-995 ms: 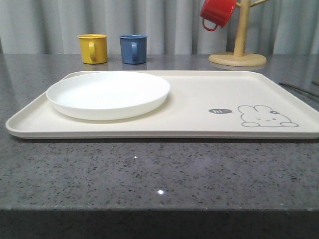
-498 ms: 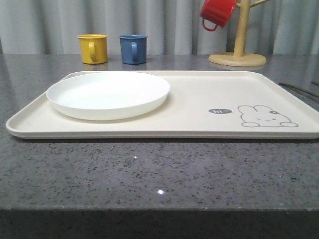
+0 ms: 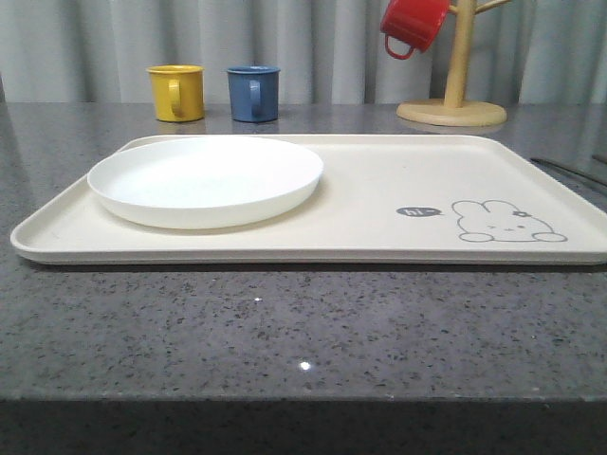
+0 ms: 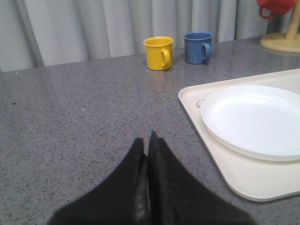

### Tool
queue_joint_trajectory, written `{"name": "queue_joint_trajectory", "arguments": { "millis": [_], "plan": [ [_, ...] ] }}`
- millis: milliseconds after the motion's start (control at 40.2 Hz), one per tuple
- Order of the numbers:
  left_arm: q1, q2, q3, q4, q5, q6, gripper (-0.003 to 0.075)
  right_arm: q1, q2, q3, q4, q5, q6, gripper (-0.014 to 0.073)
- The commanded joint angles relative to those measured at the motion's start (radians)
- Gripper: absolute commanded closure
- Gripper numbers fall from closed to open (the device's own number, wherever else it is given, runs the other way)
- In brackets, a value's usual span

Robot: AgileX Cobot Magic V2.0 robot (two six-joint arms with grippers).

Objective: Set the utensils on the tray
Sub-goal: 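Open the left gripper and withdraw it from the plate, then grasp the steel fork with the right gripper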

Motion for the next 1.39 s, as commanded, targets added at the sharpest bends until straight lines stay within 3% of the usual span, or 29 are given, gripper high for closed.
{"name": "queue_joint_trajectory", "arguments": {
  "millis": [0,249,473,896,1095,1369],
  "plan": [
    [0.001,0.009,-0.027,-0.01,-0.083,-0.007,0.0738,0.002,0.016,-0.033,-0.007,-0.088,-0.009,0.0002],
    [0.001,0.009,-0.027,-0.01,-0.083,-0.007,0.0738,0.002,0.028,-0.041,-0.007,-0.058,-0.009,0.0015],
    [0.001,0.009,-0.027,-0.01,-0.083,-0.007,0.0738,0.002,0.245,-0.163,-0.015,0.045,-0.104,0.0217],
    [0.001,0.009,-0.027,-0.01,-0.083,-0.007,0.0738,0.023,0.858,-0.562,0.04,0.403,-0.111,0.0225],
    [0.001,0.009,-0.027,-0.01,-0.083,-0.007,0.0738,0.042,1.089,-0.689,0.037,0.455,-0.111,0.0258],
    [0.001,0.009,-0.027,-0.01,-0.083,-0.007,0.0738,0.042,1.276,-0.722,0.036,0.451,-0.111,0.0258]
  ]
}}
